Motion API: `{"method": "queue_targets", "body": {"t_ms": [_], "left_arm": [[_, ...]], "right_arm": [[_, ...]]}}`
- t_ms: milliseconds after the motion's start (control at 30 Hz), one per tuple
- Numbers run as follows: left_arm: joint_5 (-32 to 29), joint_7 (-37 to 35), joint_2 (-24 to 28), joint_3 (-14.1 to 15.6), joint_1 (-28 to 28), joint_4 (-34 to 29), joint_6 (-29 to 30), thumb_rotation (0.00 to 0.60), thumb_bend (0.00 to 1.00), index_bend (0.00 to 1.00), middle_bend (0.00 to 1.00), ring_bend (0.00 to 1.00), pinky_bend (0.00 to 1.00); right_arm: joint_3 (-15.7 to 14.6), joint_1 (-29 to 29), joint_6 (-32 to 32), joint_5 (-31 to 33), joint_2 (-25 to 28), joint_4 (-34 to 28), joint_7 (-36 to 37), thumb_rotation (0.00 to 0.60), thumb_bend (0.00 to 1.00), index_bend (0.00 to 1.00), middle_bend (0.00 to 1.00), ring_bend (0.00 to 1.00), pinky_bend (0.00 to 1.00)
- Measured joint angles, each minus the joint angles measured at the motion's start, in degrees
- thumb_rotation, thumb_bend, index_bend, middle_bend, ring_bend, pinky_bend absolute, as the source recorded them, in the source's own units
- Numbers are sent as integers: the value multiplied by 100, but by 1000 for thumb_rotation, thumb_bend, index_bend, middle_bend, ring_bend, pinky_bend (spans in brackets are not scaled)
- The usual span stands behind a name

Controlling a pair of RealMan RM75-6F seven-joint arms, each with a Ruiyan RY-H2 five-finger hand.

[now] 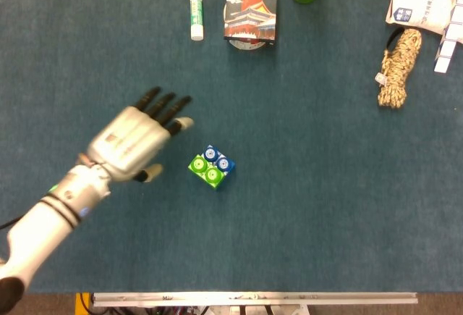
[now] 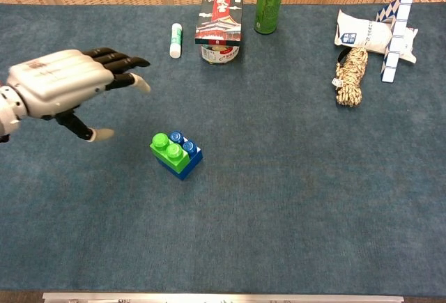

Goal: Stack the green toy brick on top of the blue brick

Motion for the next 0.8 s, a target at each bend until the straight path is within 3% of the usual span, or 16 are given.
{"method": "queue_targets", "body": {"t_ms": [200, 400, 600, 800], "left_arm": [[770, -659, 483, 344, 946, -170, 1025, 600, 262, 217, 0, 0, 0], [1325, -1280, 549, 518, 1854, 344, 2051, 600, 262, 228, 0, 0, 0], [1543, -1855, 357, 500, 2574, 1177, 2848, 600, 262, 246, 8, 3, 0], [1519, -2303, 217, 287, 2893, 1705, 3151, 600, 263, 270, 77, 48, 6]], "right_arm": [[-30, 41, -55, -15, -70, -14, -177, 600, 628, 170, 259, 149, 242], [-62, 93, -148, -8, -127, -20, -345, 600, 628, 170, 259, 150, 242], [-85, 124, -183, -21, -171, -27, -453, 600, 628, 169, 260, 149, 242], [-98, 201, -343, 10, -215, -3, -525, 600, 628, 169, 259, 149, 242]]}}
